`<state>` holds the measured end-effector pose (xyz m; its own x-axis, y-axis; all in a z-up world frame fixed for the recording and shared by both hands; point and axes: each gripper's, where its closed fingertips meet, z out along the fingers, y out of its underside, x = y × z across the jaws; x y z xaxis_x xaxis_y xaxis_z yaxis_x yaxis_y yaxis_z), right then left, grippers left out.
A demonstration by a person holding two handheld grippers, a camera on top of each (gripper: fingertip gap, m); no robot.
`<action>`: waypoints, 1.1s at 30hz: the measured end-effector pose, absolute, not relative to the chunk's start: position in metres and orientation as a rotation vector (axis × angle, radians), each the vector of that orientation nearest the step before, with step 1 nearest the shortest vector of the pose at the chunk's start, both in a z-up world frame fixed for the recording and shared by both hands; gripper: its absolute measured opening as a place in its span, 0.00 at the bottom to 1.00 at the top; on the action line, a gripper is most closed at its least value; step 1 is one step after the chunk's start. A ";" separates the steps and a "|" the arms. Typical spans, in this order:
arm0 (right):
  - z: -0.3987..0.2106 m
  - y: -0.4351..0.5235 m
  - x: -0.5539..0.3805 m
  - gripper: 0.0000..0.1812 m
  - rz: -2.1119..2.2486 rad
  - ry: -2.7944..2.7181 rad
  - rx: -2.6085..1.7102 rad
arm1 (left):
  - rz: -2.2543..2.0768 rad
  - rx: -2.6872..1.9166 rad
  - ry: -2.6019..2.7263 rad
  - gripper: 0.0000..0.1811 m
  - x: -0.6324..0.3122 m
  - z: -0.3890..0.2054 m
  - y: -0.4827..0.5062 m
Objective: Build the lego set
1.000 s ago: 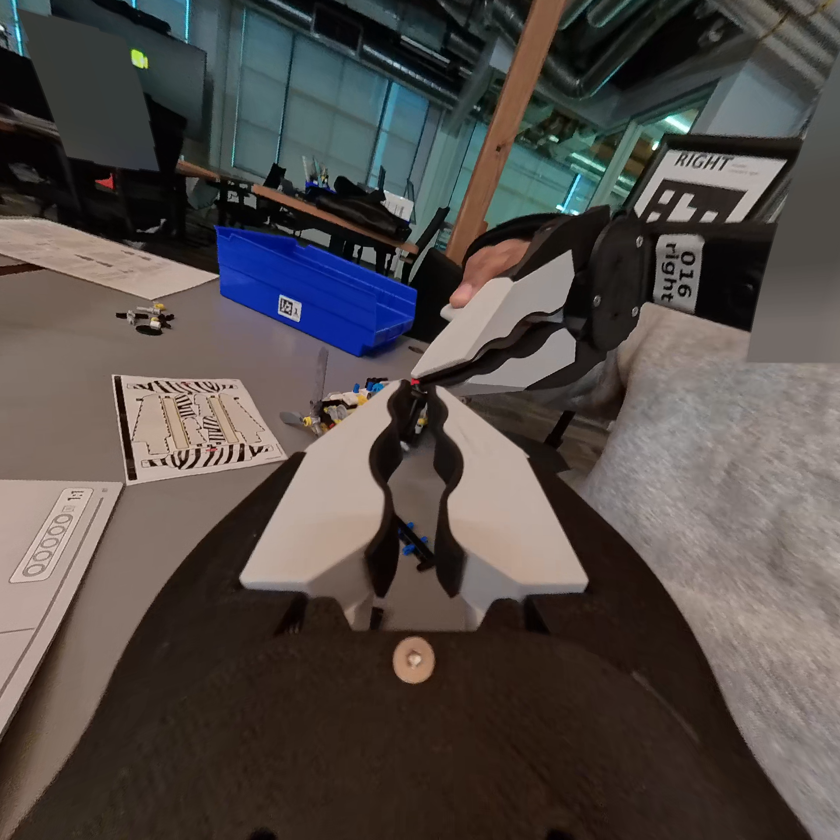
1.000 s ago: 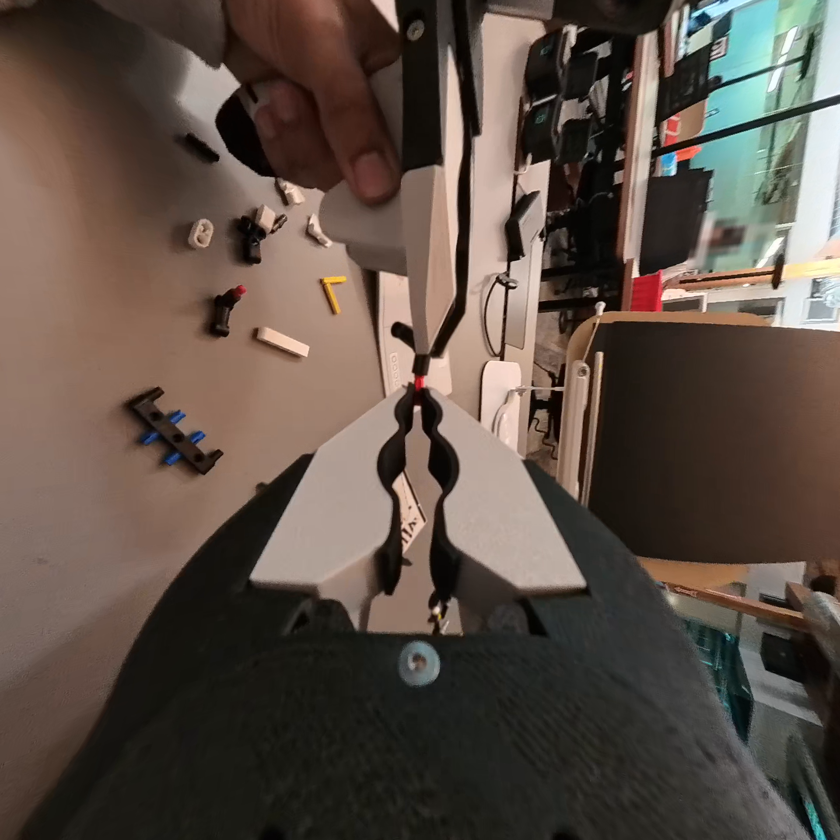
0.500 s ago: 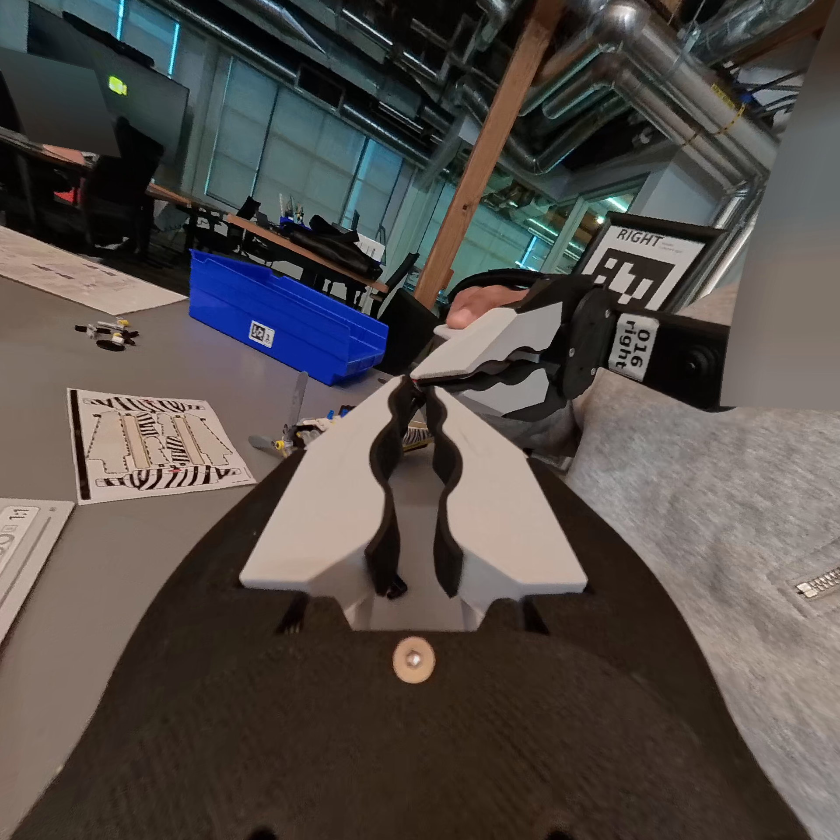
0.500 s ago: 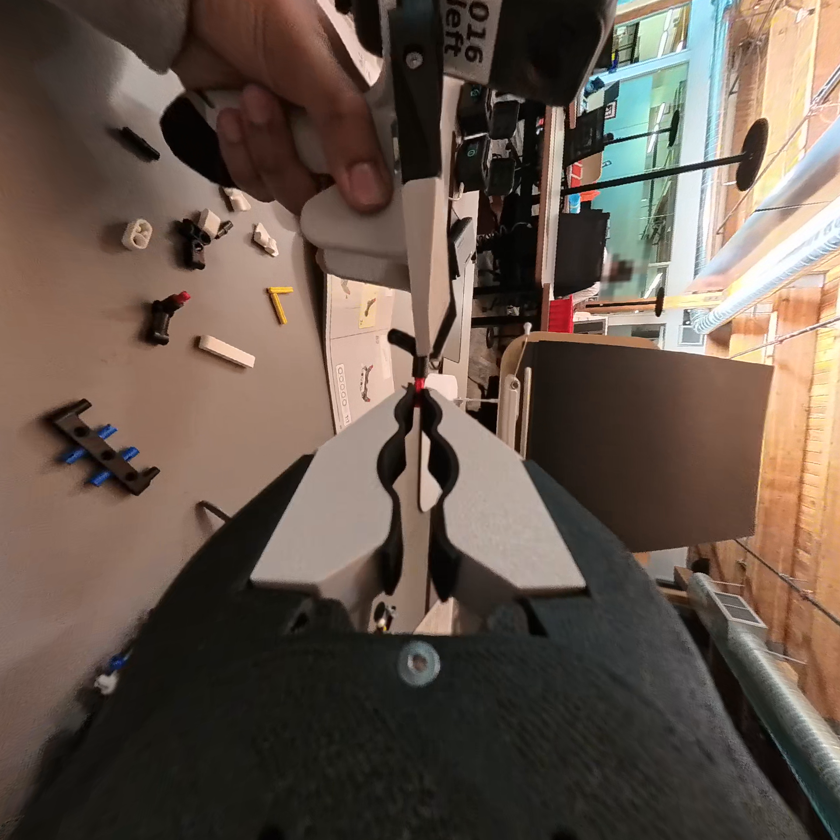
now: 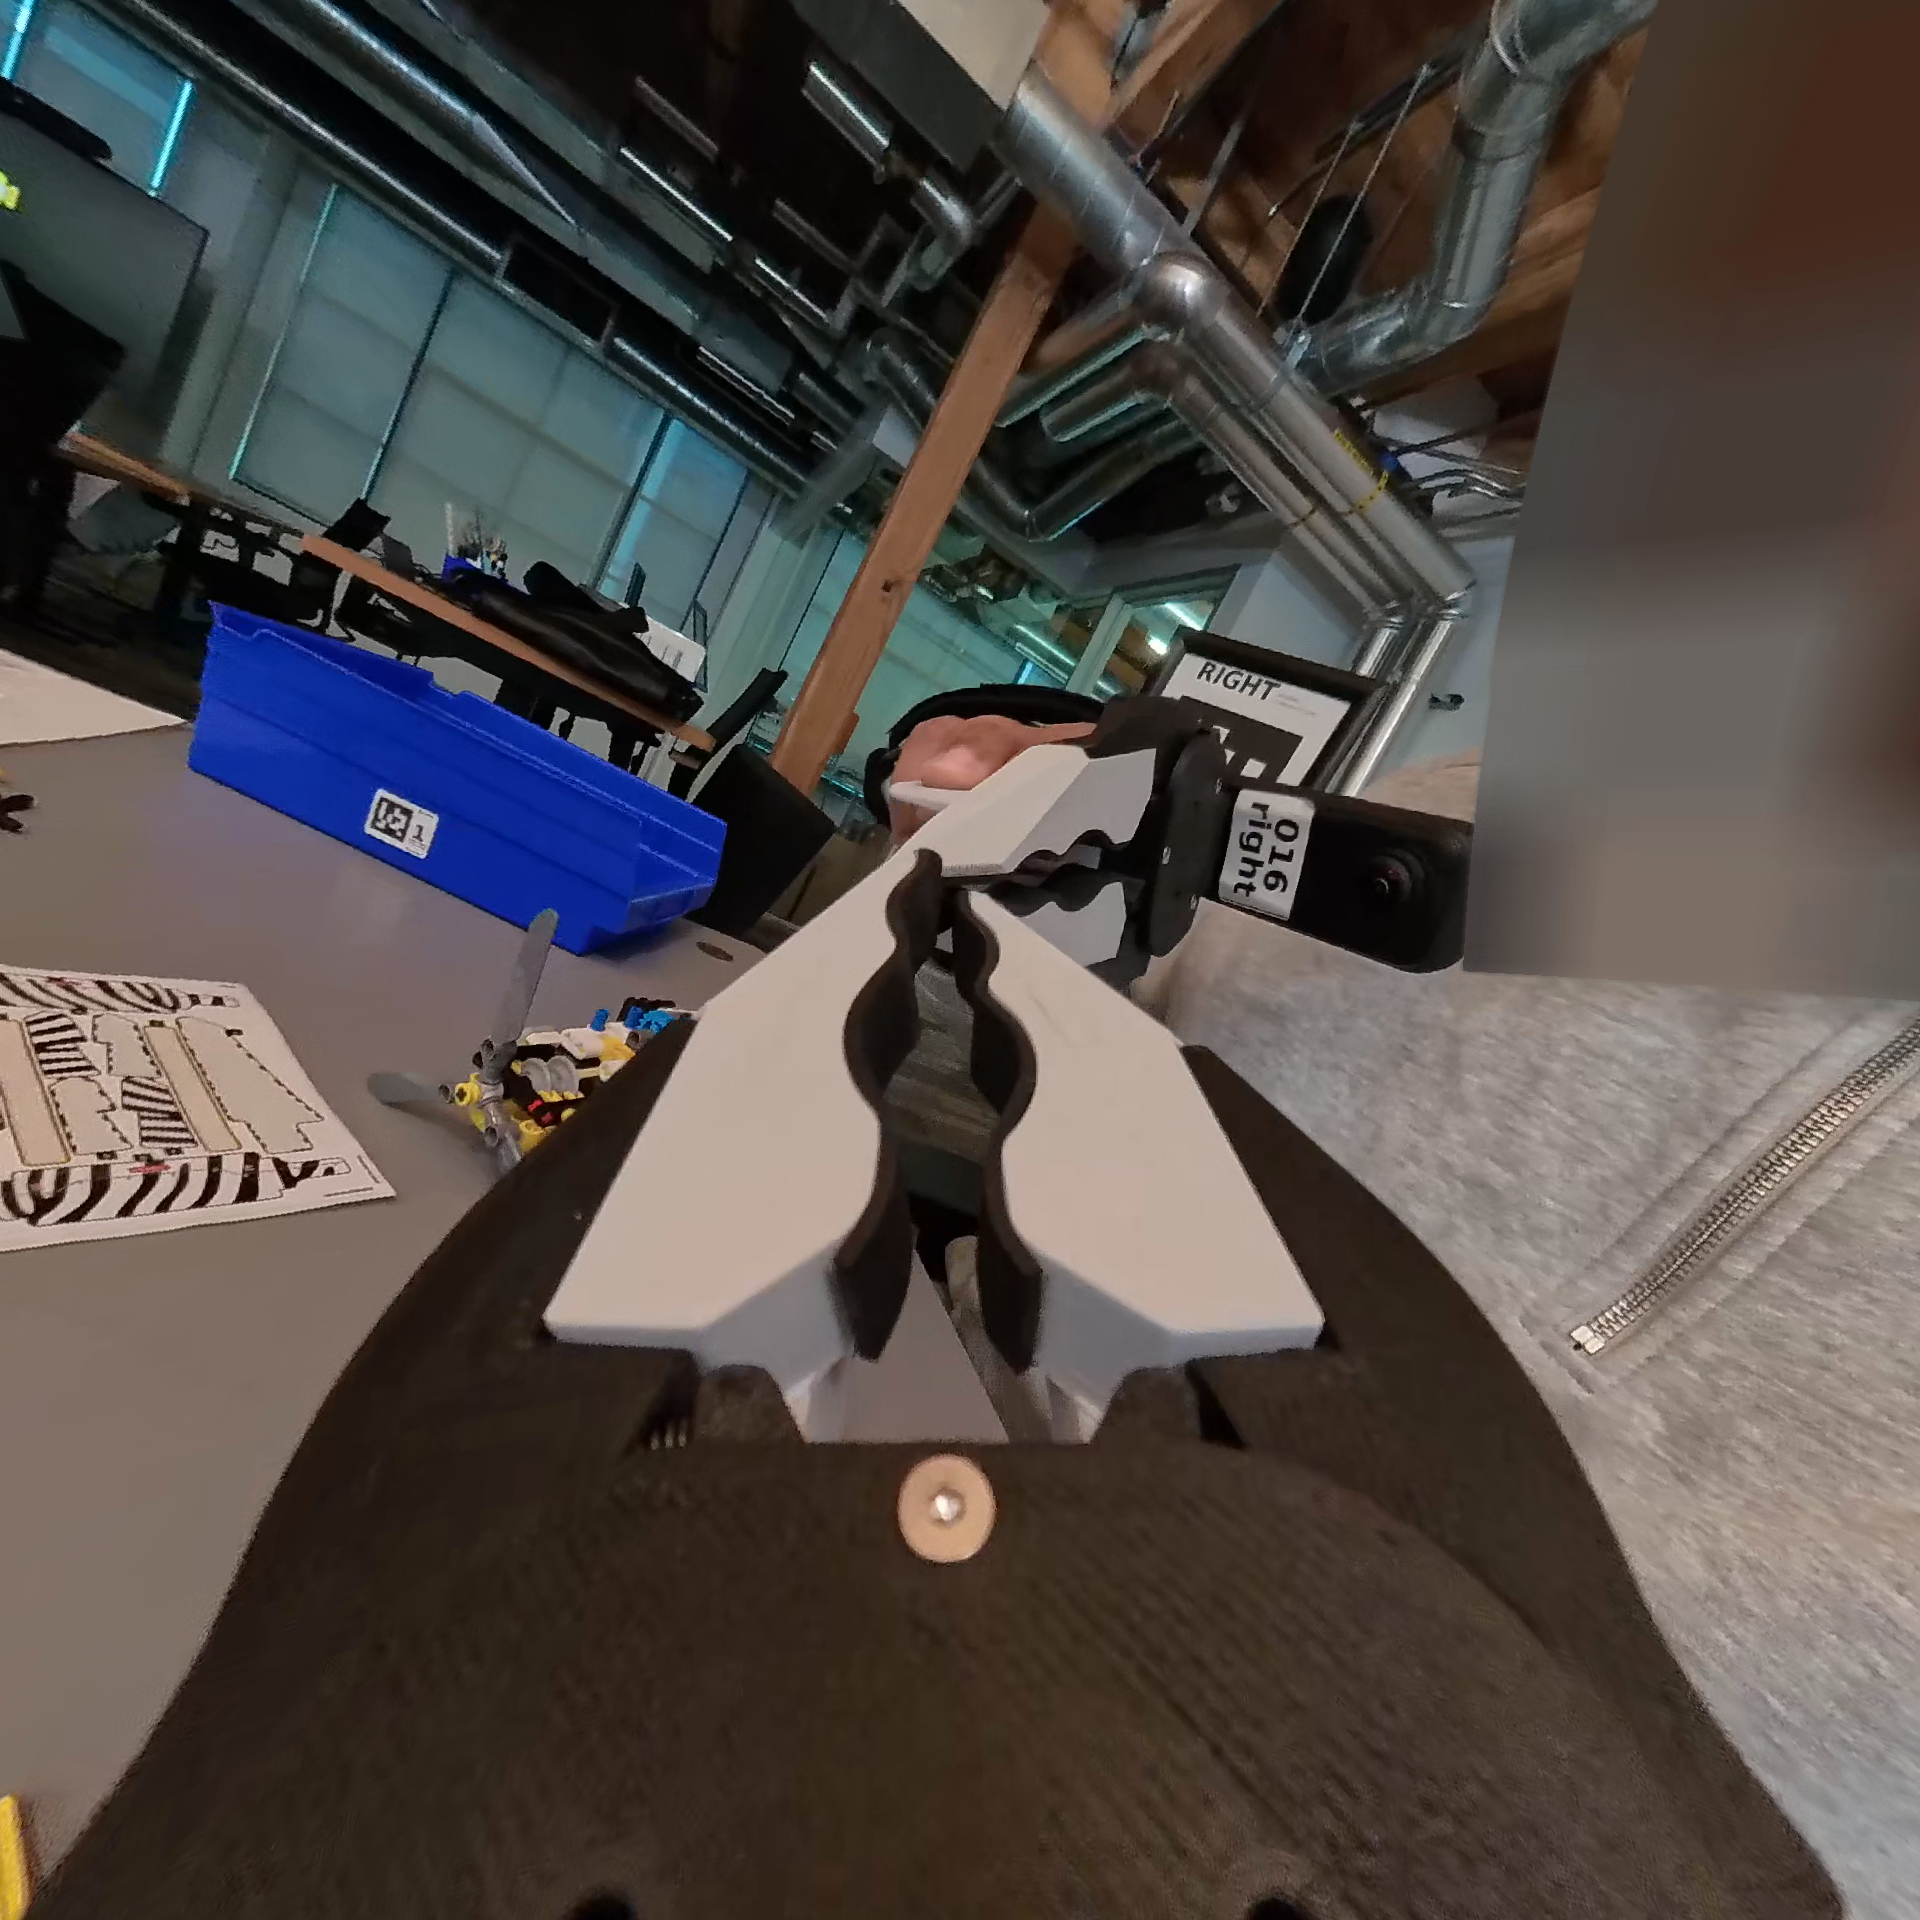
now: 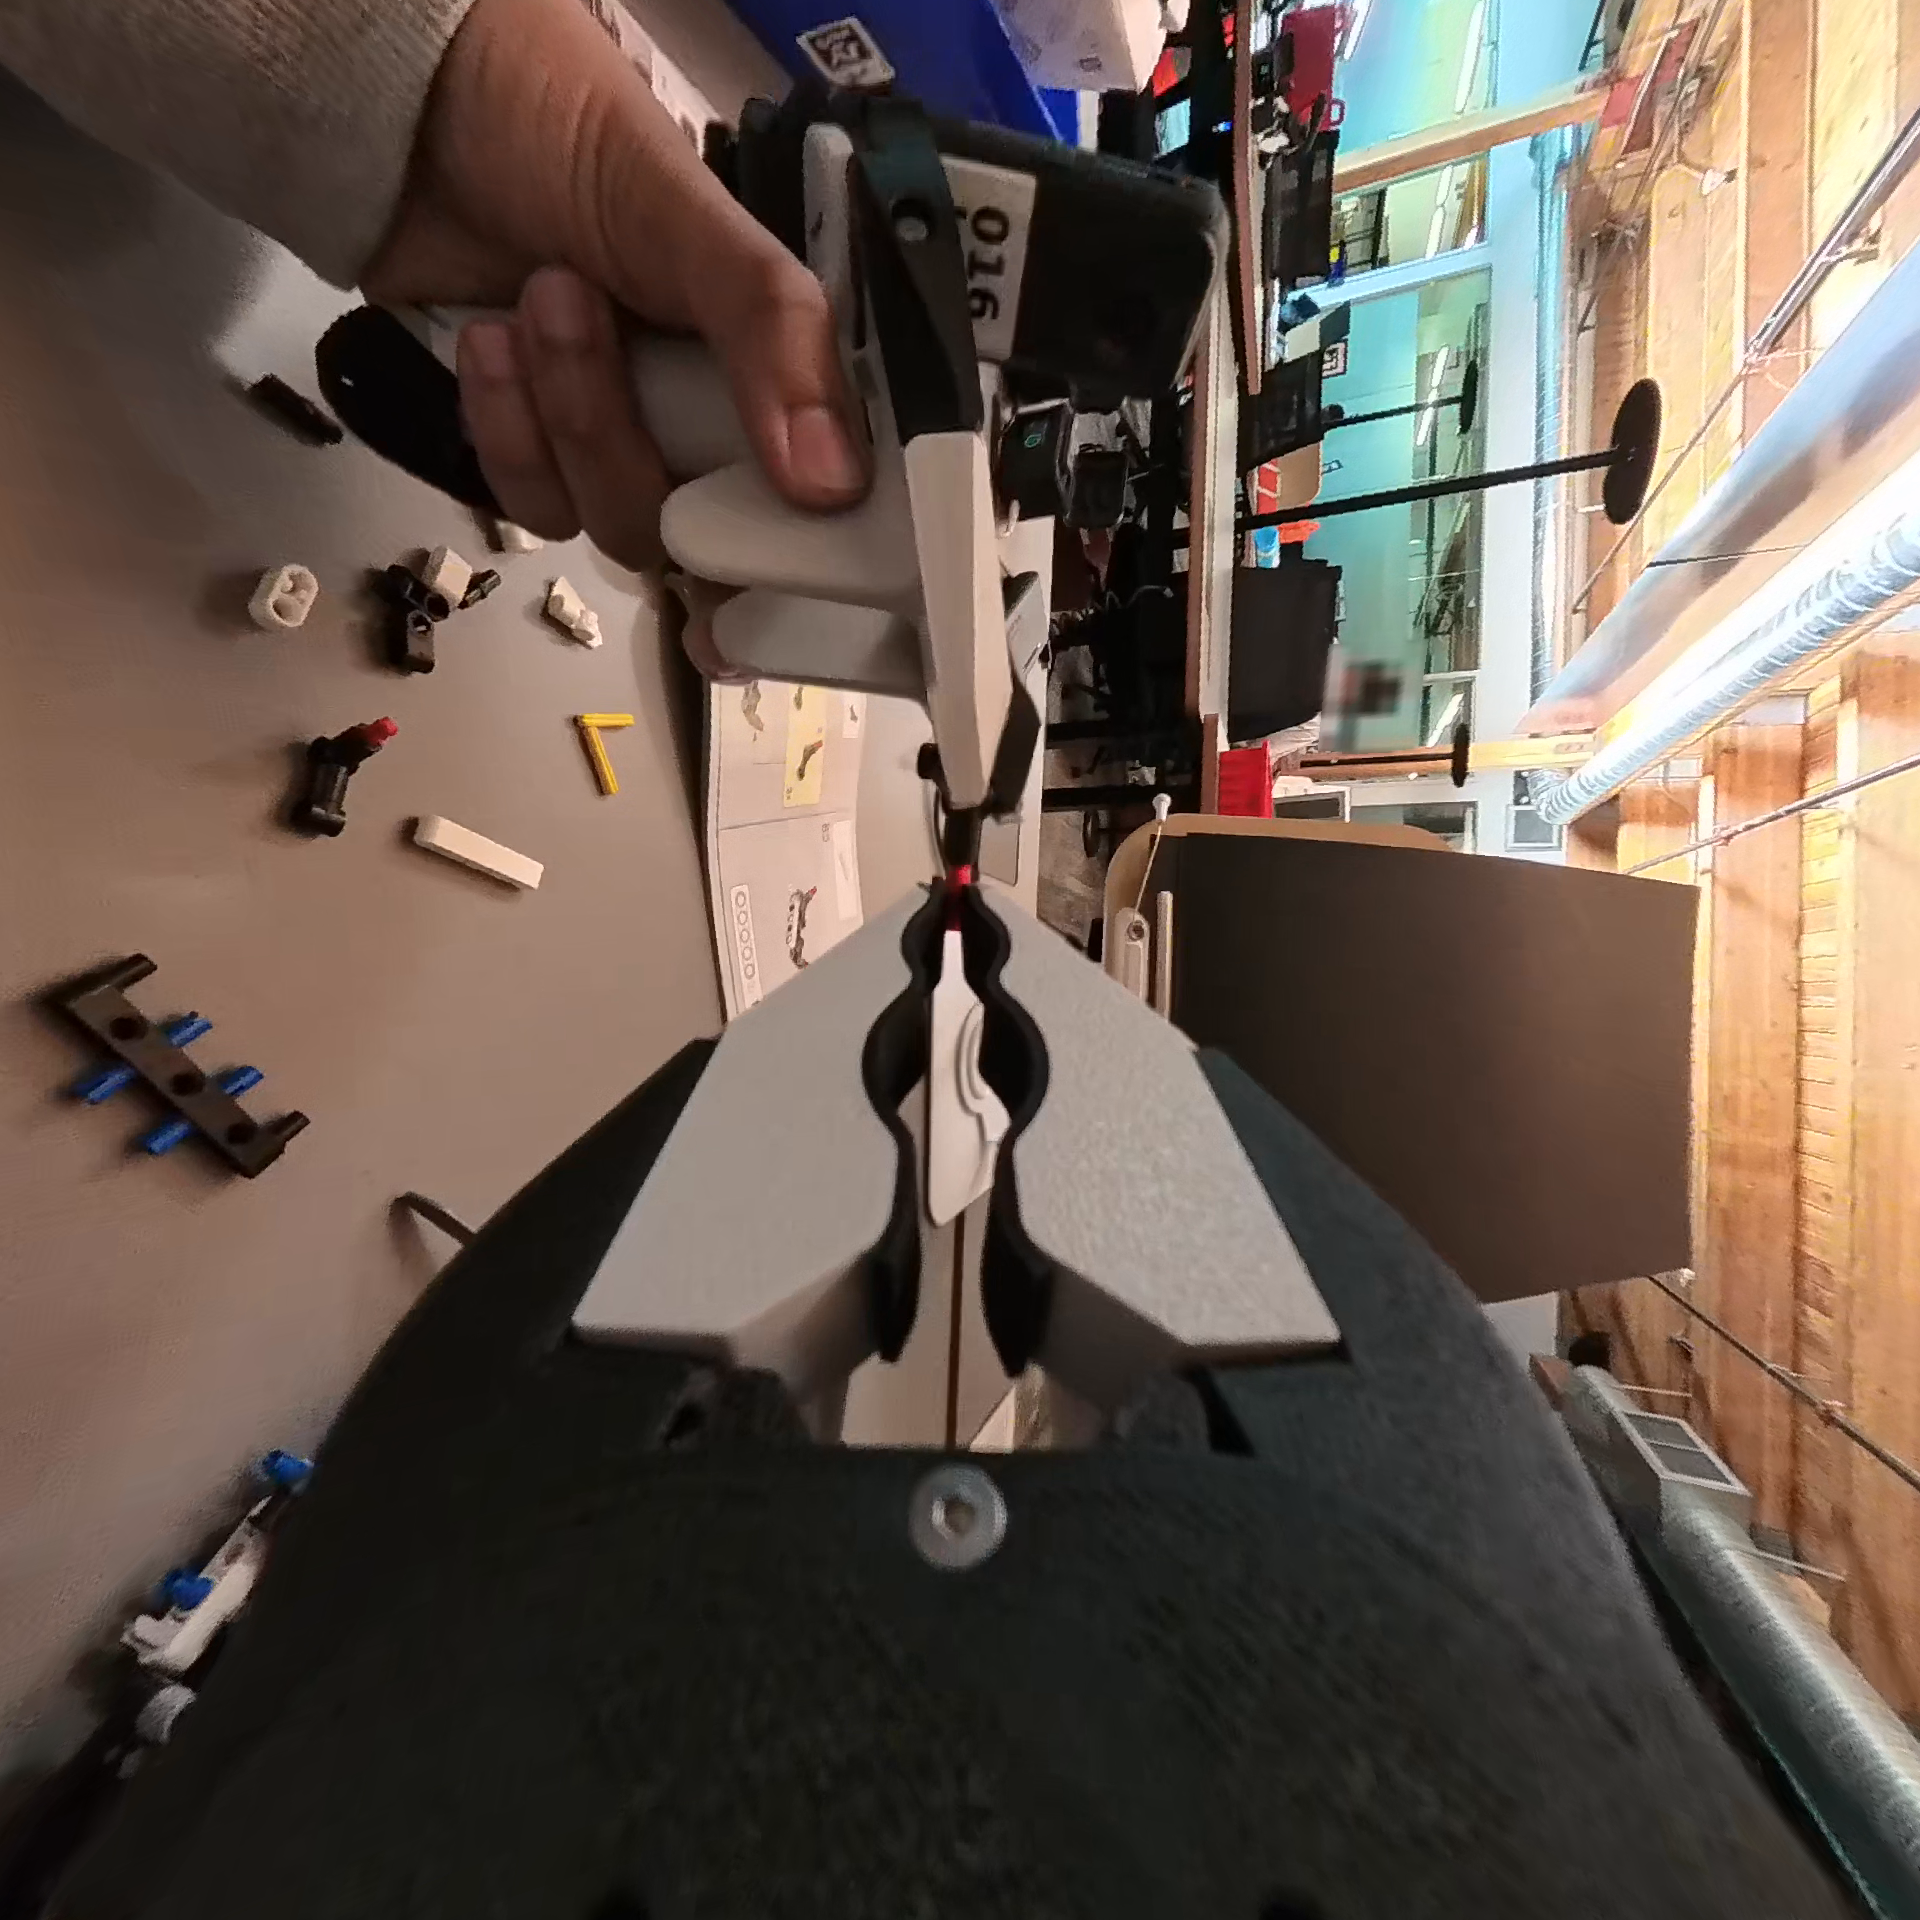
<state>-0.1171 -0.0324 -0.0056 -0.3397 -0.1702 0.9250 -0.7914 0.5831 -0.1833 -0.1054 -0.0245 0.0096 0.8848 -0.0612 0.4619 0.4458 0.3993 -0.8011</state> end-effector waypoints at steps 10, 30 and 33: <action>-0.010 -0.025 -0.119 0.00 0.960 -2.000 0.611 | -0.236 -1.173 -0.410 0.03 -0.109 0.004 -0.022; -0.027 -0.013 -0.118 0.00 1.108 -2.259 0.457 | -0.081 -1.343 -0.417 0.08 -0.112 -0.016 -0.006; -0.028 -0.012 -0.118 0.00 1.104 -2.271 0.453 | -0.075 -1.373 -0.425 0.04 -0.113 -0.021 -0.004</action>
